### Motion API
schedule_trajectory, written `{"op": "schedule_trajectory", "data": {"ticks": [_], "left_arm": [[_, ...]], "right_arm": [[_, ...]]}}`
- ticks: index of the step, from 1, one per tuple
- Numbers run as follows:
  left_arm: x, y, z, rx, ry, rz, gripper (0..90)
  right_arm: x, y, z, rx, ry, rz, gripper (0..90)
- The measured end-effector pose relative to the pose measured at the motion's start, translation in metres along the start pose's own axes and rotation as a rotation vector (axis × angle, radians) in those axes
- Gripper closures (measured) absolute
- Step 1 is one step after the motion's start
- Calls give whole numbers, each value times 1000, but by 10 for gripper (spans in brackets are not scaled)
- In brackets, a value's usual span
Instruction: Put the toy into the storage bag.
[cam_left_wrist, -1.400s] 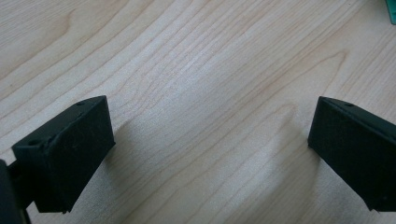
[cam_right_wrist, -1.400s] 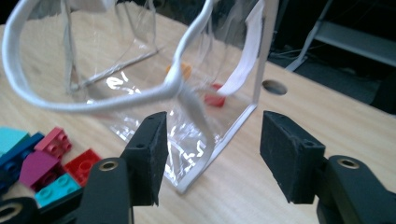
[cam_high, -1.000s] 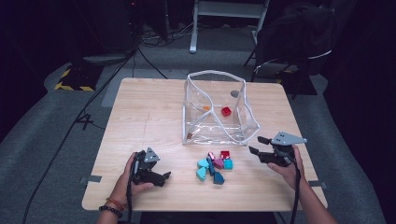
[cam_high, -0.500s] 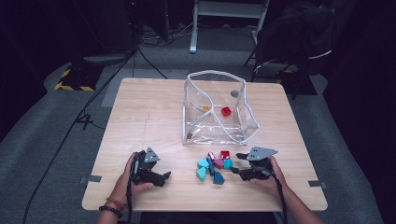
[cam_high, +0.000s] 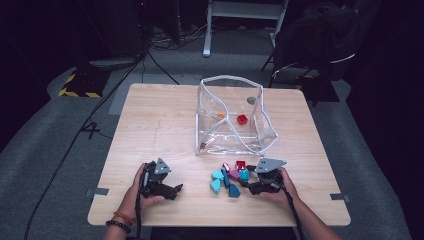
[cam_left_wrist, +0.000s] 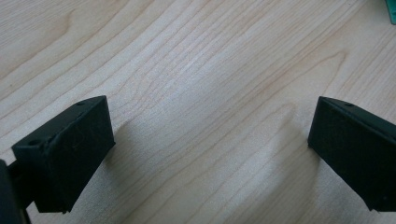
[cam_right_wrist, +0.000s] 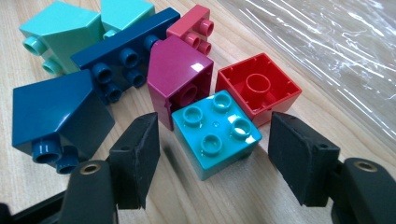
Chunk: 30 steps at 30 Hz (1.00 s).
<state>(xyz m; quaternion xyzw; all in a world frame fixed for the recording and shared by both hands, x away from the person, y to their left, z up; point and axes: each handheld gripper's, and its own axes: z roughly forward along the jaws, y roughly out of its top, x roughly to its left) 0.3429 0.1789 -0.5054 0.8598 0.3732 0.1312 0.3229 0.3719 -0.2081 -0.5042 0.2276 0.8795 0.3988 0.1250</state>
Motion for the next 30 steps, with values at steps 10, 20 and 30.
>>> {"op": "schedule_trajectory", "data": {"ticks": [10,20,30], "left_arm": [[0,0,0,0,0,0,5],[0,0,0,0,0,0,5],[0,0,0,0,0,0,5]], "right_arm": [[-1,0,0,-2,27,2,414],[1,-1,-2,-11,26,-11,512],[1,-4,-7,-21,9,-10,595]]}}
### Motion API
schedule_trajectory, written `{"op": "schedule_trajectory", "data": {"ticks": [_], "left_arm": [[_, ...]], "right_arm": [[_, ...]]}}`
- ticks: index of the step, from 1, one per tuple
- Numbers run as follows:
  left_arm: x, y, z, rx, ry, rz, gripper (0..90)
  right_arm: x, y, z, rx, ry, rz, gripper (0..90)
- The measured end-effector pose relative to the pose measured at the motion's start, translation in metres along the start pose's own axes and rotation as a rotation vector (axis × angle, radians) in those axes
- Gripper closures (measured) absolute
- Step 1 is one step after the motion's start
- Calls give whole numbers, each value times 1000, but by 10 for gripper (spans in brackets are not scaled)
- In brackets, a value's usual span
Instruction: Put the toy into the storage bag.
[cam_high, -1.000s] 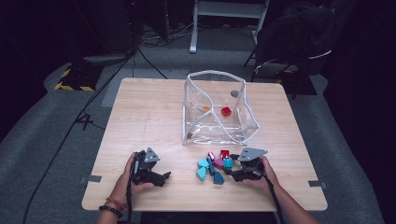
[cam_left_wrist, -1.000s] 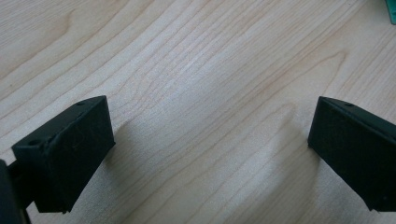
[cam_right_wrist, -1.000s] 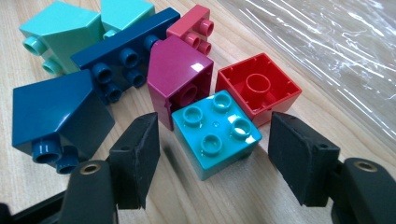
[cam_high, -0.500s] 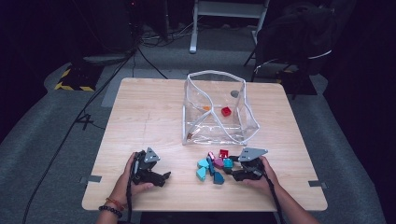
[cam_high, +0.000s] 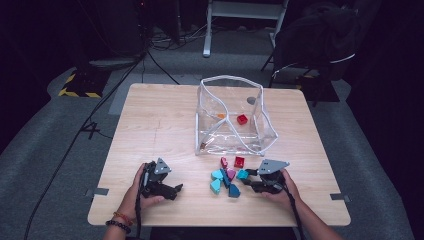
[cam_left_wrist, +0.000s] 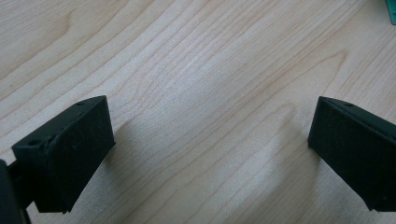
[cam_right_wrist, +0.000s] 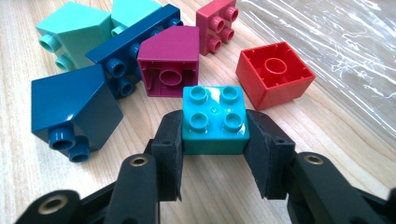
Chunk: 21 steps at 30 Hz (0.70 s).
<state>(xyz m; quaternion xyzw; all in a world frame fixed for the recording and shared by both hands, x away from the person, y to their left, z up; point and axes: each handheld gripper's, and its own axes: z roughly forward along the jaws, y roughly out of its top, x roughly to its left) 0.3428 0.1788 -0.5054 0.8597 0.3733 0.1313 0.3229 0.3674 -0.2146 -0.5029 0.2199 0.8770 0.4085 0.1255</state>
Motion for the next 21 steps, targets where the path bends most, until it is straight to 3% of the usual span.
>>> {"op": "schedule_trajectory", "data": {"ticks": [9,21], "left_arm": [[0,0,0,0,0,0,5],[0,0,0,0,0,0,5]], "right_arm": [[-5,-2,-25,-35,-27,-4,596],[-37,-11,-70,-112,-134,75,596]]}}
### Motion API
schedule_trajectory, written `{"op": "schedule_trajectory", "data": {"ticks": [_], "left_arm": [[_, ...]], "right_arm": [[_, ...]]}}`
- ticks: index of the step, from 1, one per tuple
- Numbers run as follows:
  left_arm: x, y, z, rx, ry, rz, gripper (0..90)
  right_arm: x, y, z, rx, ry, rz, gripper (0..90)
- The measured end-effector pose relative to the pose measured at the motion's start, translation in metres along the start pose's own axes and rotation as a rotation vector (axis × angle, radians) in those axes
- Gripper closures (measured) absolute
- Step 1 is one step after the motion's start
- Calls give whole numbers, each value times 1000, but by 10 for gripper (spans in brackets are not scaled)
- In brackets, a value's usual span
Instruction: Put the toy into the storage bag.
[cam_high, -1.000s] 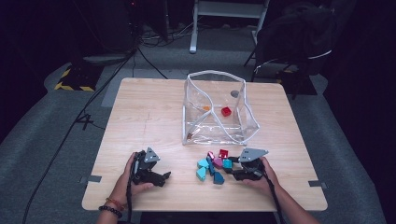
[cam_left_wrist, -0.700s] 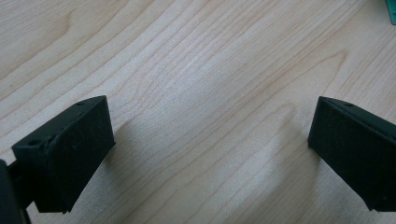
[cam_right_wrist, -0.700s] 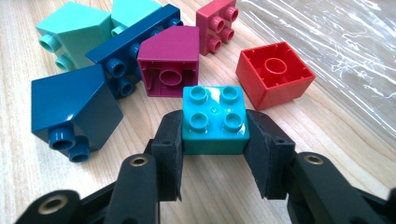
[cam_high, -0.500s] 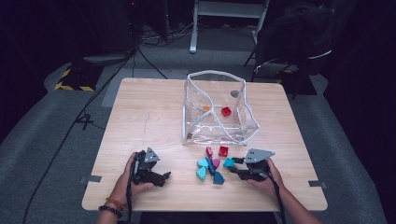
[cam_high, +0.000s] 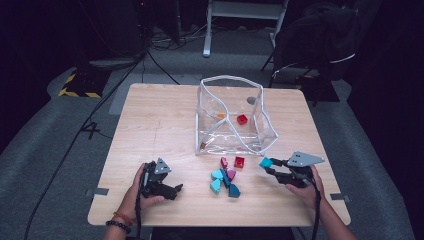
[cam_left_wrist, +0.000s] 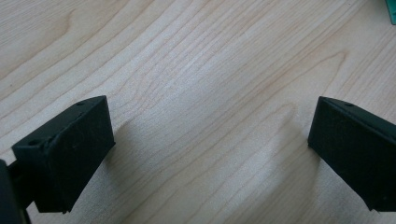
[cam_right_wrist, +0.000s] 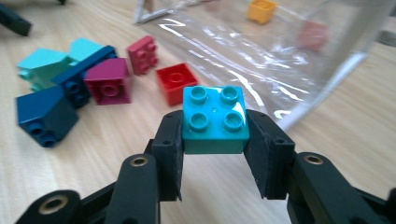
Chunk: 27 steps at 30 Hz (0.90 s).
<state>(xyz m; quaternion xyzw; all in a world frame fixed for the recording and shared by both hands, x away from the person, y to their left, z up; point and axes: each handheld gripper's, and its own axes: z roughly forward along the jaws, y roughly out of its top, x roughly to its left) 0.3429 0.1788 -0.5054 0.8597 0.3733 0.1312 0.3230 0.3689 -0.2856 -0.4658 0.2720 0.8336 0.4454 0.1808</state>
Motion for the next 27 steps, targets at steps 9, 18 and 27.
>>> {"op": "schedule_trajectory", "data": {"ticks": [9,18,27], "left_arm": [[0,0,0,0,0,0,5],[0,0,0,0,0,0,5],[0,0,0,0,0,0,5]], "right_arm": [[-20,2,-23,-38,-85,32,596],[-37,8,-41,-101,-135,82,597],[-43,25,-50,-141,-155,108,597]]}}
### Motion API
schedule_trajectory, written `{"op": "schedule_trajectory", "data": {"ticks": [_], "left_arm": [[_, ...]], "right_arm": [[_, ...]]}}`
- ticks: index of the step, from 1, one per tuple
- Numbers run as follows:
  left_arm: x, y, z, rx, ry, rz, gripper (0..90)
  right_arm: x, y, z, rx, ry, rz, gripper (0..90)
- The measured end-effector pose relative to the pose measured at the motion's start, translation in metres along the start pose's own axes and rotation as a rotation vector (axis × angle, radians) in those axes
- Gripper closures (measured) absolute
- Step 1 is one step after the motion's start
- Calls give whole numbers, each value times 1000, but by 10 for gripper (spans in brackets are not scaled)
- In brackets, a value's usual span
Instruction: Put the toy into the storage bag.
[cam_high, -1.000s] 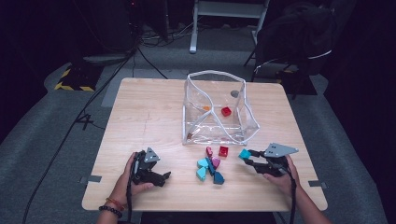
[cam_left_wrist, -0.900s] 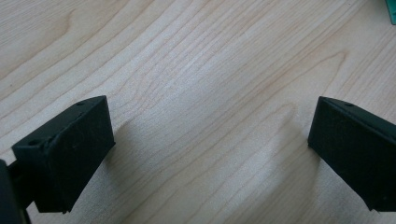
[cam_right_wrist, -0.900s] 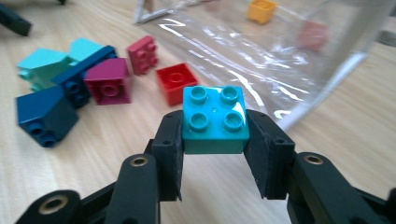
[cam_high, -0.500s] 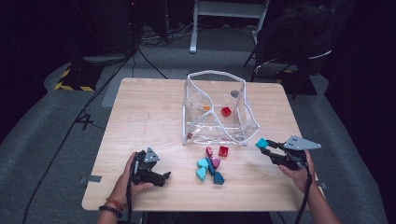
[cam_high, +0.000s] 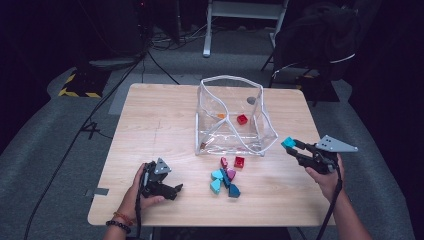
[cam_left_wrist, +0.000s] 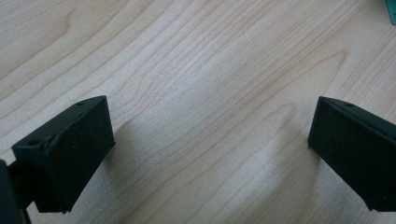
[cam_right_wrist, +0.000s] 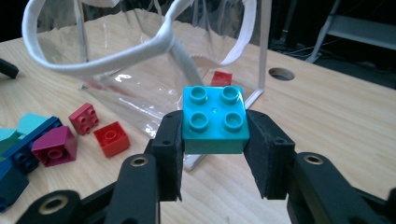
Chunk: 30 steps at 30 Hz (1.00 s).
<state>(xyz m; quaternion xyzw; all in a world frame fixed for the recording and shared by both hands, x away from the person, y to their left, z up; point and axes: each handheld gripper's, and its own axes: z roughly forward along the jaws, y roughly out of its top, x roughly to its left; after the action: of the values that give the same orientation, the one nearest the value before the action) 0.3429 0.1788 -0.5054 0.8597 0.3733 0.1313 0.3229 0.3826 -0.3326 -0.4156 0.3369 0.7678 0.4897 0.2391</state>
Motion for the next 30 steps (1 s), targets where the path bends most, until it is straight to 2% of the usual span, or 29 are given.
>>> {"op": "schedule_trajectory", "data": {"ticks": [5,13,20,30], "left_arm": [[0,0,0,0,0,0,5],[0,0,0,0,0,0,5],[0,0,0,0,0,0,5],[0,0,0,0,0,0,5]], "right_arm": [[-6,11,-5,3,-32,-16,596],[-11,33,-14,-32,-60,-29,597],[-7,51,-14,-45,-72,-60,596],[4,79,-10,-80,-63,-101,597]]}}
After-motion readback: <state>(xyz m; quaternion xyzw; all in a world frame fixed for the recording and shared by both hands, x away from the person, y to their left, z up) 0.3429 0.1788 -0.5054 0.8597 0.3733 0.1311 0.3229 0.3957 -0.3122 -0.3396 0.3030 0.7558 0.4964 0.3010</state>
